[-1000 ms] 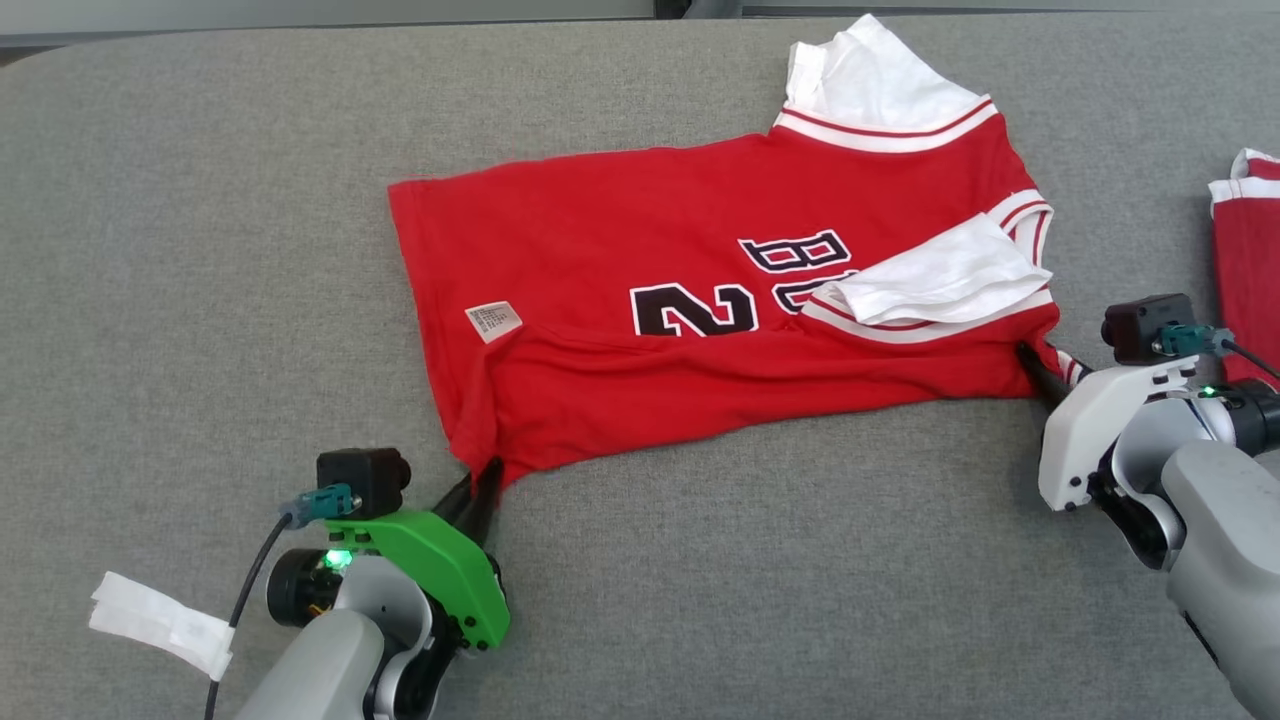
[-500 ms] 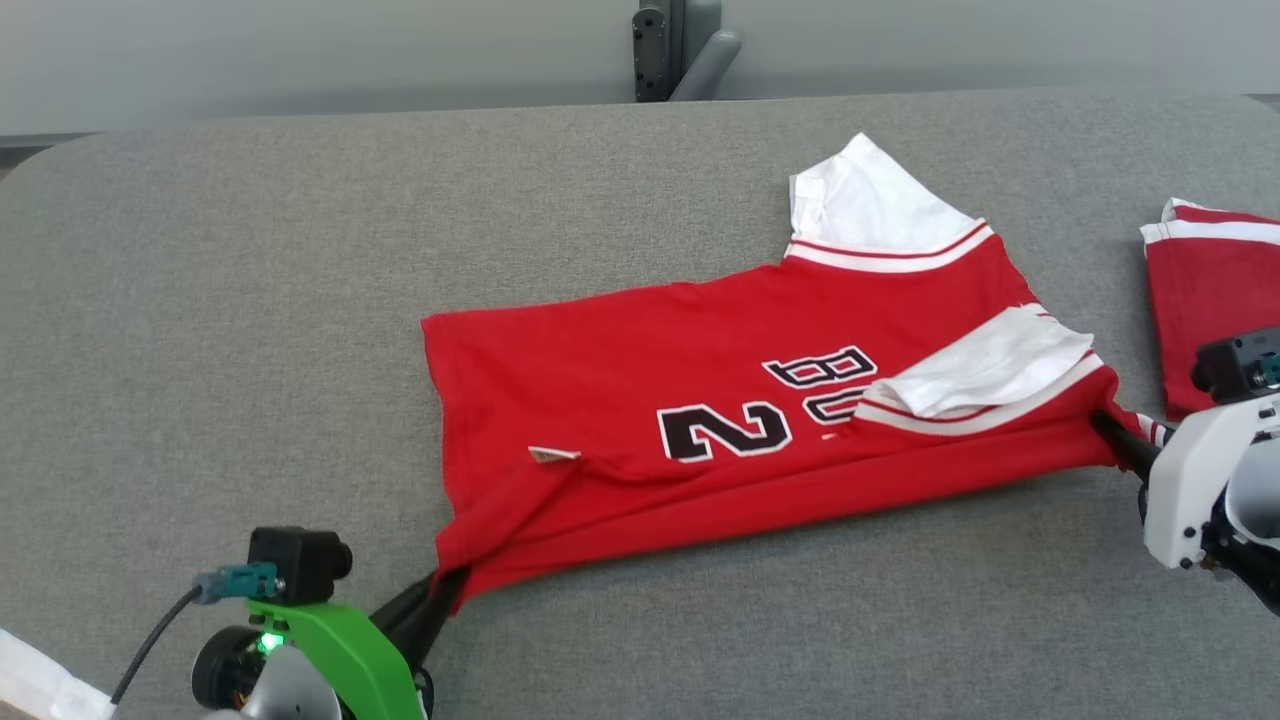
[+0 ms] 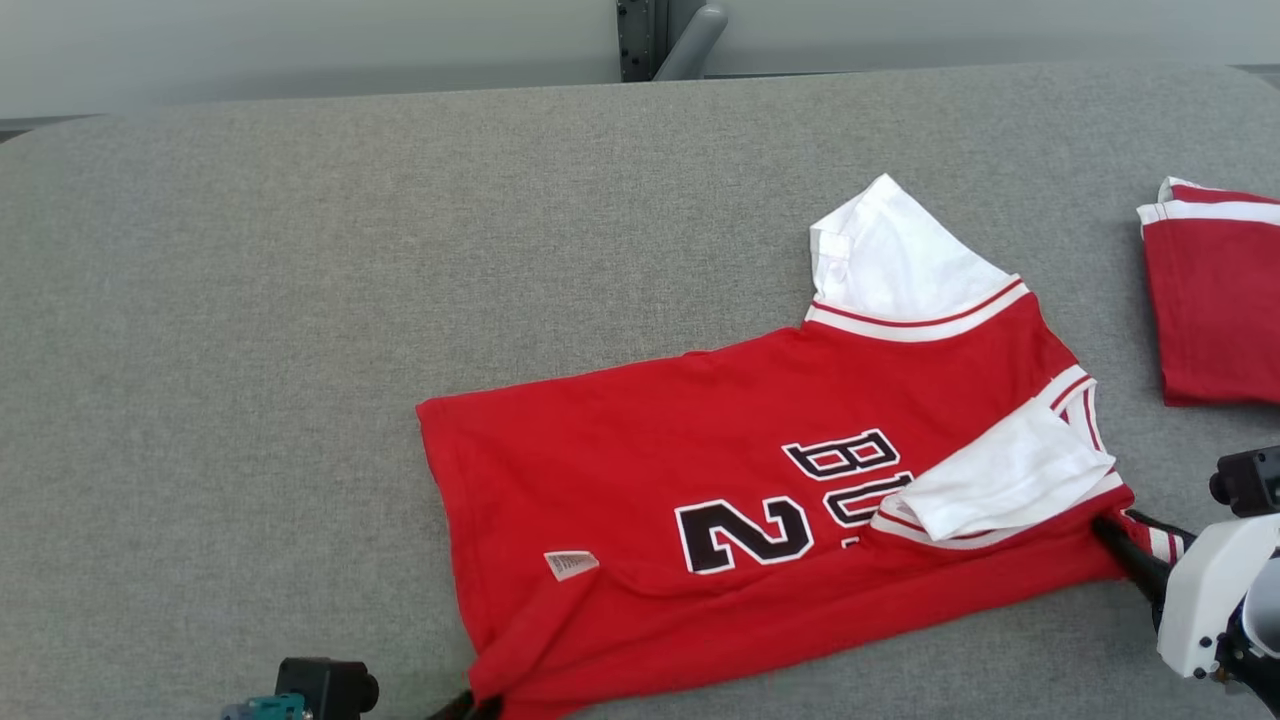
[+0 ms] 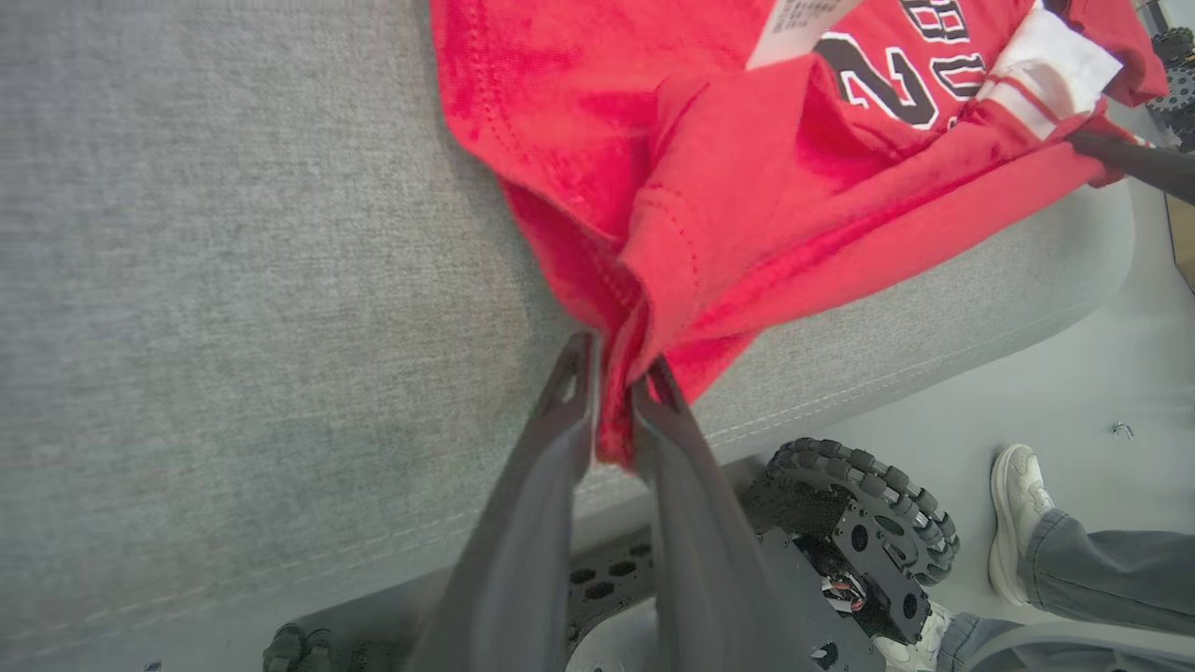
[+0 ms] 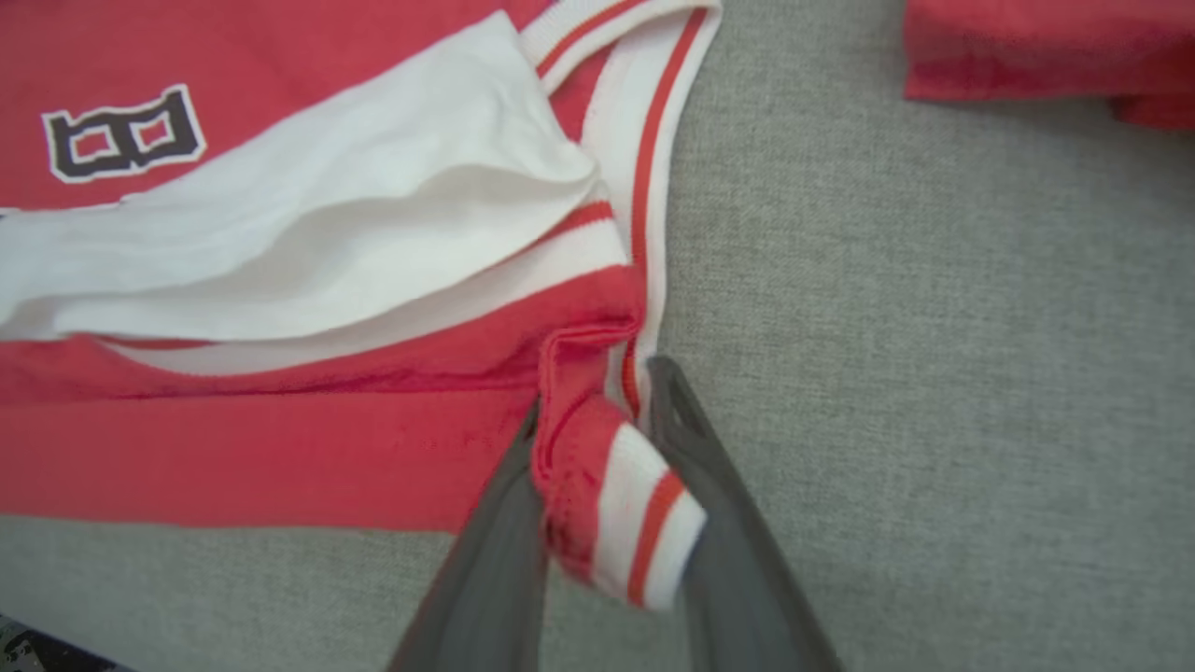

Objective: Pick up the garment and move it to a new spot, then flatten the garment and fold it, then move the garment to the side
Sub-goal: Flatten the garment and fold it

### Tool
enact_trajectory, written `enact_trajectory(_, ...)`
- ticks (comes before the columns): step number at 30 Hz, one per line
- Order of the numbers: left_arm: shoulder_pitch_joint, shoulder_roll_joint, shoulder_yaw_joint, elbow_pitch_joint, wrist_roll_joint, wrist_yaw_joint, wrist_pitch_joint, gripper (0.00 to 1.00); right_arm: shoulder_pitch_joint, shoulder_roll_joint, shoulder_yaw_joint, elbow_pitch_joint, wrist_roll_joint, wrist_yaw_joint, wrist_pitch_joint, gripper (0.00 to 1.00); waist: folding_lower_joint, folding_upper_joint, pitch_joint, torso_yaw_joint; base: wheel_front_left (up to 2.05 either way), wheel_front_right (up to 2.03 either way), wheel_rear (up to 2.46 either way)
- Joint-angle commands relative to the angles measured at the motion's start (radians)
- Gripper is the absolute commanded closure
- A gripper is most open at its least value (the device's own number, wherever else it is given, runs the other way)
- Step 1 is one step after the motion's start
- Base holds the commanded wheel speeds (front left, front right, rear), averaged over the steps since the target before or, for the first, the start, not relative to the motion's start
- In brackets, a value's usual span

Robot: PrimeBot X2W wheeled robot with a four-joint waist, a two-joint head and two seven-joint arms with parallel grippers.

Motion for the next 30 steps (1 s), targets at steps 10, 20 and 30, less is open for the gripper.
enact_trajectory(10,-0.107,0.074,0.079,-0.120,0.027,0.037,0.031,0.00,-0.140,0.006,-0.149,-0.148,-0.119,-0.001,0.054,0.00,0.0000,0.0033,0.058,0.023,0.00,0.00,0.00)
enact_trajectory(20,-0.493,-0.094,0.021,0.206,0.084,-0.016,0.052,0.00,-0.472,0.175,-0.129,0.018,-0.292,-0.002,0.096,0.00,0.0000,0.0033,0.195,0.081,0.00,0.00,0.00)
enact_trajectory(30,-0.647,-0.165,-0.034,0.427,0.109,-0.095,0.044,0.00,-0.667,0.230,-0.048,0.269,-0.360,-0.002,0.032,0.00,0.0000,0.0033,0.250,0.136,0.00,0.00,0.00)
